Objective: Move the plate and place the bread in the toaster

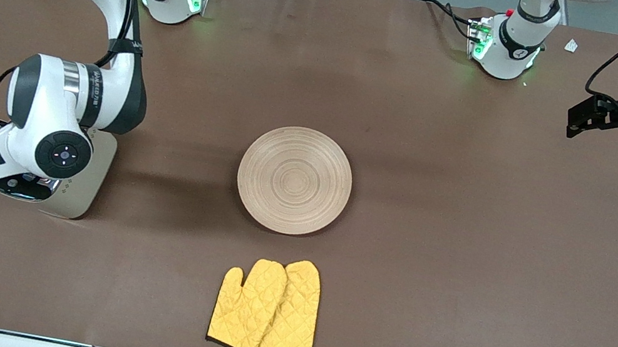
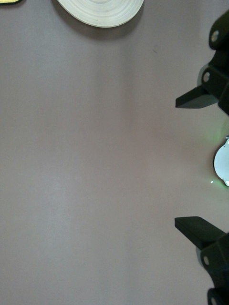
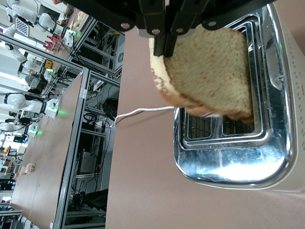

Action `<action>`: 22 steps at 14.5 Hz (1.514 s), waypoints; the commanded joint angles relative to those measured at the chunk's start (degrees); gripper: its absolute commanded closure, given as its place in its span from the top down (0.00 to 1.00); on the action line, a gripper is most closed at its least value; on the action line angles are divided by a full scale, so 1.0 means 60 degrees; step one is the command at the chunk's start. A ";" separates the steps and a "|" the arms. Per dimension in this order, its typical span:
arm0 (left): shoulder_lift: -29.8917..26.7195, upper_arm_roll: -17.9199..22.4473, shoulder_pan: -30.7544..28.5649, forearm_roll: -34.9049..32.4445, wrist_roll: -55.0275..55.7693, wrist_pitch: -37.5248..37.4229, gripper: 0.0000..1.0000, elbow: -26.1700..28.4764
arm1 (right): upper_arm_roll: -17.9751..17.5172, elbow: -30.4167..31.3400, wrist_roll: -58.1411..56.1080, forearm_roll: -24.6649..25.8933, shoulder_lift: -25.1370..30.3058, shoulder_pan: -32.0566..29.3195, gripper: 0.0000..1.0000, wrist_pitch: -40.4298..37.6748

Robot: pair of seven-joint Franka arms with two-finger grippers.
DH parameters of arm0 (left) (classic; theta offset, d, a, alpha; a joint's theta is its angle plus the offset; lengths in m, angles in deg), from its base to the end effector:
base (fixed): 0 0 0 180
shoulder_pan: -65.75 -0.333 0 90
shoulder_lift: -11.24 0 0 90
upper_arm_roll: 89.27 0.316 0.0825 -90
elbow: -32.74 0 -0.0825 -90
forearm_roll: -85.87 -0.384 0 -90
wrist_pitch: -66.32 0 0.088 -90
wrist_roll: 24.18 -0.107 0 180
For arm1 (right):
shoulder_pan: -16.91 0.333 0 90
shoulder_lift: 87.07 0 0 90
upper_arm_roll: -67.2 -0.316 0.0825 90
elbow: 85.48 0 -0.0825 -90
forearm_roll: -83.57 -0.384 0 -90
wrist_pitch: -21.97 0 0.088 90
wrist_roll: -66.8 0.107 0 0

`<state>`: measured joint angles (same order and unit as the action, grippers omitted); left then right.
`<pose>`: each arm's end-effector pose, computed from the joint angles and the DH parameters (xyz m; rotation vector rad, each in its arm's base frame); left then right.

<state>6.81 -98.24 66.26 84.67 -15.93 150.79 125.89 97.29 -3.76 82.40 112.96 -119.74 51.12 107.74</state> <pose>0.5128 -0.0866 0.6318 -3.0955 0.0299 0.1071 0.6523 0.0556 0.4028 2.2625 -0.1272 -0.3260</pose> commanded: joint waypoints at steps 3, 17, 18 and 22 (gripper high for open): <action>0.0021 -0.0043 0.0018 -0.0035 -0.0086 -0.0147 1.00 -0.0217 | 0.0010 0.0298 0.0448 -0.0707 0.0243 -0.0033 0.39 0.0163; 0.0021 -0.0028 -0.0040 -0.0108 -0.0174 -0.0147 1.00 -0.0407 | 0.0083 -0.0128 -0.3117 -0.5307 0.3126 -0.1556 1.00 0.0047; 0.0021 -0.0028 -0.0026 -0.0109 -0.0160 -0.0162 1.00 -0.0524 | 0.0097 -0.0026 -0.3677 -0.5467 0.3420 -0.1717 1.00 0.0017; 0.0021 -0.0028 -0.0026 -0.0123 -0.0160 -0.0162 1.00 -0.0540 | 0.0112 0.1041 -0.3888 -0.5572 0.4972 -0.2069 1.00 0.0134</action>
<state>6.81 -98.23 66.28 84.67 -15.97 150.79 123.80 98.76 -4.30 60.00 80.57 -96.73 39.31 107.12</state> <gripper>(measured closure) 0.000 0.000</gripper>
